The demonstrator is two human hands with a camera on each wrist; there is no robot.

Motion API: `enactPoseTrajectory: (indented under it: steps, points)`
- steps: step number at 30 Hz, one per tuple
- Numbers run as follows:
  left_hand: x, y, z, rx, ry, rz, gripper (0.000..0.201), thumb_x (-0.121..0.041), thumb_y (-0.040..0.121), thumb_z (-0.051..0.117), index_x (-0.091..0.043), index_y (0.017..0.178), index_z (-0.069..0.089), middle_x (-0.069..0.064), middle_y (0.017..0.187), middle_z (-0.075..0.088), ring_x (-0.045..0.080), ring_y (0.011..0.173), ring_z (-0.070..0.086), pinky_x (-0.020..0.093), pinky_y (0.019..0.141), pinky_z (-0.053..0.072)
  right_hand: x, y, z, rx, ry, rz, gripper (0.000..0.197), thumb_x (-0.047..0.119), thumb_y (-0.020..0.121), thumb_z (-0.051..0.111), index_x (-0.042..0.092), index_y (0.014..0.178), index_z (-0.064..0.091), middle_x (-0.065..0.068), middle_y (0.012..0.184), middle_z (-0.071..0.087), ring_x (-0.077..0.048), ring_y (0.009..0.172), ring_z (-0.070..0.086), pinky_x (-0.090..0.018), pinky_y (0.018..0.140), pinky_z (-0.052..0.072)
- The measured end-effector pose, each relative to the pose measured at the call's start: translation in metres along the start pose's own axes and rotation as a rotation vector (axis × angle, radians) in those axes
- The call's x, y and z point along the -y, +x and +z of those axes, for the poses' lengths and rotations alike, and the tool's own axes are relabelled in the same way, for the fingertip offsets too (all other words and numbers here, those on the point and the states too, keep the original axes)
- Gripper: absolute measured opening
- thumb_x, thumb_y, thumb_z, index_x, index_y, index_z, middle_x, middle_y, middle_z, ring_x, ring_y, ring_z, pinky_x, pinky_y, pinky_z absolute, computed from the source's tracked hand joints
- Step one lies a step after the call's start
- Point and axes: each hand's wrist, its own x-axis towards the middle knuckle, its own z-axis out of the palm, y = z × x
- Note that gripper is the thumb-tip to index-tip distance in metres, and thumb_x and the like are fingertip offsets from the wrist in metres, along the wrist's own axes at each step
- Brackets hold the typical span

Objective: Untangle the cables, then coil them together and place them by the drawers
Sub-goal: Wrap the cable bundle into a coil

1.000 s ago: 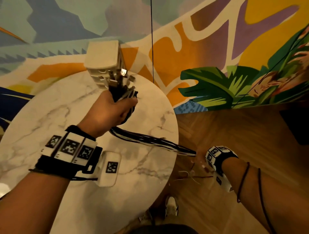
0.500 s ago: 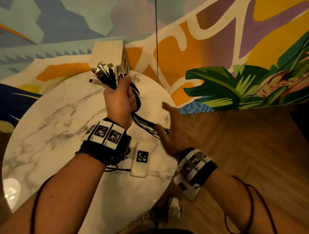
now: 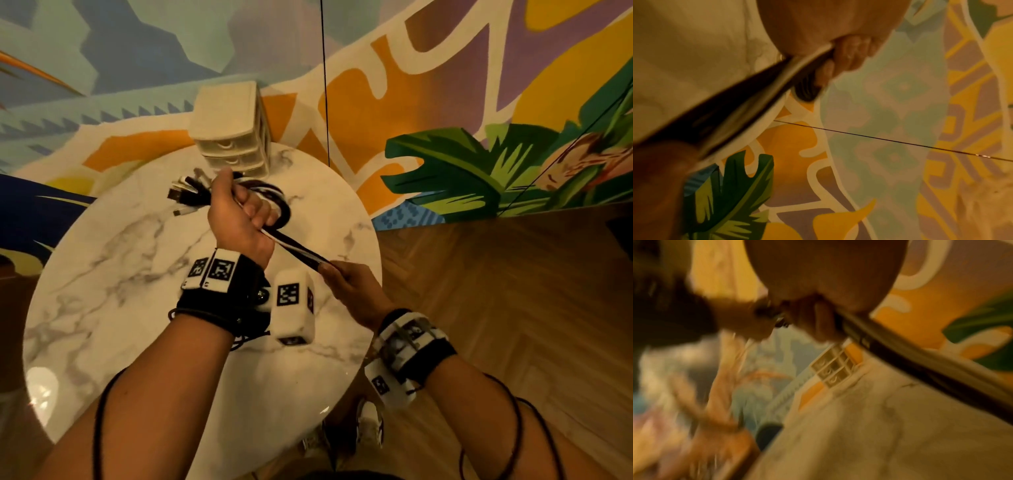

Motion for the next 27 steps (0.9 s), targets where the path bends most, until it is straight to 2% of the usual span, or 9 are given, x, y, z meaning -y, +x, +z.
enactPoseTrajectory:
  steps: [4, 8, 10, 12, 14, 17, 21, 25, 27]
  points:
    - [-0.002, -0.010, -0.006, 0.479, 0.182, -0.149, 0.059, -0.044, 0.096, 0.037, -0.017, 0.043, 0.034, -0.004, 0.029, 0.024, 0.011, 0.024, 0.019, 0.019, 0.035, 0.022, 0.002, -0.004, -0.023, 0.369, 0.602, 0.513, 0.047, 0.054, 0.087, 0.050, 0.022, 0.053, 0.041, 0.006, 0.050, 0.028, -0.008, 0.041, 0.019, -0.025, 0.043, 0.010]
    - [-0.004, -0.040, -0.008, 0.814, 0.652, -0.263, 0.055, -0.053, 0.081, 0.060, -0.019, 0.042, 0.042, -0.003, 0.030, 0.032, 0.013, 0.026, 0.025, 0.024, 0.035, 0.020, -0.004, 0.000, -0.031, 0.586, 0.568, 0.664, 0.044, 0.051, 0.085, 0.040, 0.024, 0.050, 0.043, 0.010, 0.042, 0.029, -0.004, 0.034, 0.021, -0.022, 0.039, 0.009]
    - [-0.003, -0.061, -0.010, 0.868, 1.024, -0.280, 0.034, -0.037, 0.077, 0.071, -0.026, 0.055, 0.049, -0.007, 0.037, 0.047, 0.006, 0.032, 0.041, 0.018, 0.039, 0.033, 0.009, -0.003, -0.032, 0.654, 0.427, 0.697, 0.039, 0.043, 0.082, 0.043, 0.025, 0.047, 0.045, 0.010, 0.041, 0.030, -0.004, 0.034, 0.022, -0.022, 0.039, 0.010]
    - [0.000, -0.072, -0.019, 0.968, 1.390, -0.168, 0.023, -0.020, 0.082, 0.068, -0.029, 0.071, 0.052, -0.013, 0.054, 0.060, -0.005, 0.053, 0.057, 0.011, 0.054, 0.042, 0.022, -0.005, -0.036, 0.613, 0.223, 0.728, 0.036, 0.029, 0.088, 0.039, 0.023, 0.053, 0.048, 0.007, 0.050, 0.038, -0.005, 0.042, 0.032, -0.022, 0.042, 0.020]
    - [-0.002, -0.078, -0.024, 1.222, 1.658, 0.057, 0.015, -0.023, 0.084, 0.067, -0.025, 0.072, 0.059, -0.007, 0.059, 0.059, -0.002, 0.058, 0.056, 0.010, 0.055, 0.035, 0.034, -0.003, -0.039, 0.452, 0.051, 0.738, 0.038, 0.015, 0.099, 0.034, 0.014, 0.064, 0.051, -0.001, 0.068, 0.045, -0.010, 0.058, 0.041, -0.021, 0.055, 0.033]
    - [-0.004, -0.072, -0.030, 1.472, 1.782, 0.257, 0.020, -0.032, 0.083, 0.069, -0.019, 0.068, 0.068, -0.004, 0.051, 0.054, 0.002, 0.043, 0.042, 0.006, 0.045, 0.027, 0.047, 0.007, -0.035, 0.508, 0.003, 0.767, 0.045, 0.036, 0.095, 0.049, 0.017, 0.057, 0.062, -0.004, 0.066, 0.043, -0.013, 0.056, 0.036, -0.021, 0.051, 0.028]
    - [-0.013, -0.060, -0.036, 1.575, 1.838, 0.598, 0.016, -0.034, 0.073, 0.058, -0.024, 0.064, 0.065, -0.009, 0.052, 0.056, 0.008, 0.041, 0.037, 0.008, 0.044, 0.020, 0.056, 0.018, -0.041, 0.543, -0.101, 0.749, 0.045, 0.051, 0.096, 0.038, 0.017, 0.068, 0.046, -0.002, 0.060, 0.031, -0.009, 0.038, 0.027, -0.016, 0.038, 0.021]
    - [-0.015, -0.044, -0.041, 1.457, 1.984, 0.681, 0.004, -0.029, 0.061, 0.061, -0.027, 0.057, 0.062, -0.010, 0.044, 0.053, 0.011, 0.035, 0.045, 0.011, 0.039, 0.015, 0.066, 0.022, -0.051, 0.572, -0.102, 0.735, 0.054, 0.057, 0.096, 0.026, 0.019, 0.061, 0.038, 0.006, 0.045, 0.028, -0.006, 0.034, 0.021, -0.020, 0.039, 0.017]
    - [-0.011, -0.039, -0.042, 1.362, 2.059, 0.653, 0.008, -0.030, 0.061, 0.056, -0.027, 0.059, 0.062, -0.008, 0.042, 0.051, 0.014, 0.033, 0.046, 0.015, 0.035, 0.026, 0.078, 0.022, -0.048, 0.495, -0.073, 0.651, 0.055, 0.056, 0.097, 0.026, 0.018, 0.058, 0.038, 0.007, 0.040, 0.028, -0.008, 0.034, 0.022, -0.020, 0.040, 0.018]
